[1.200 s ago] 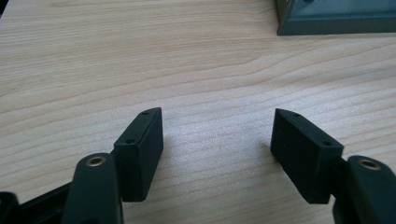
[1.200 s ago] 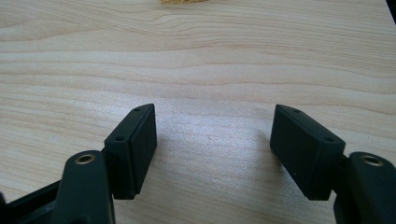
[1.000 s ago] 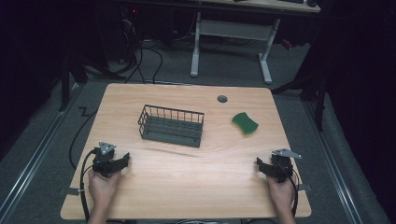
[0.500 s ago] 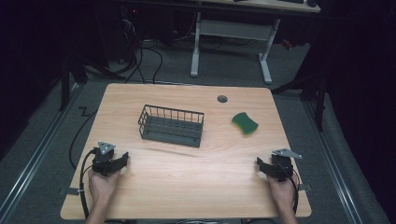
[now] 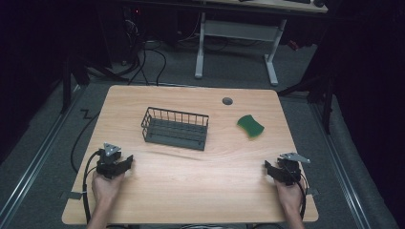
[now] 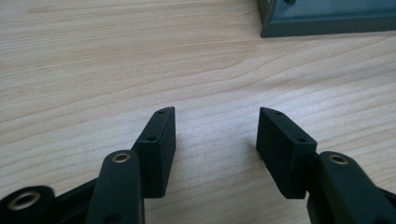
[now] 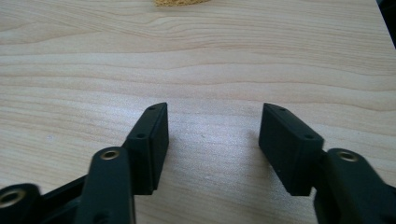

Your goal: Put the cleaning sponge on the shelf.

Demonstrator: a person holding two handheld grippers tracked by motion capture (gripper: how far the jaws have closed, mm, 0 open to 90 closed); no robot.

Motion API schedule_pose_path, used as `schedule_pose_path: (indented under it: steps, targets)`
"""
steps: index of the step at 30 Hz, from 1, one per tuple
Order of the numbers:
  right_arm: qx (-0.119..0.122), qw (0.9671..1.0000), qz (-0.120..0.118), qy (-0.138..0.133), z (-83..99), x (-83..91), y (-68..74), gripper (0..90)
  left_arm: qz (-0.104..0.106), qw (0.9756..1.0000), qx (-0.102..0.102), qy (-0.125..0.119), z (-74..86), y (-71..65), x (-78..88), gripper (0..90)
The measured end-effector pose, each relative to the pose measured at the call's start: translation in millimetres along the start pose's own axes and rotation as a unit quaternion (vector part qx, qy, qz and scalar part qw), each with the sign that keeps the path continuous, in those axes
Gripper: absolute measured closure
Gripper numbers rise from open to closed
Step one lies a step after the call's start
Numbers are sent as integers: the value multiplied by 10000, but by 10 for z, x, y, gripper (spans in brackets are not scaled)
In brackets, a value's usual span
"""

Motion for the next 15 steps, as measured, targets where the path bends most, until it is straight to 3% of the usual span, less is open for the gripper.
schedule_pose_path:
  steps: [10, 15]
  targets:
    - [120, 9999, -30, -60, -42, -12, 55, 565, 146, 9999, -62, -28, -213, -134, -18, 525]
    - [237, 9994, -212, -155, -110, -20, 164, 587, 183, 9997, -147, -63, -336, -217, -39, 527]
Point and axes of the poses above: each handheld gripper's, and its own axes: x roughly backward along the jaws, z roughly out of its underside, y roughly to its left, the point moved 7 cm from there along -x, roughly forward along the jaws, and after that the axes turned 11 degrees about x, right-handed, at the moved point
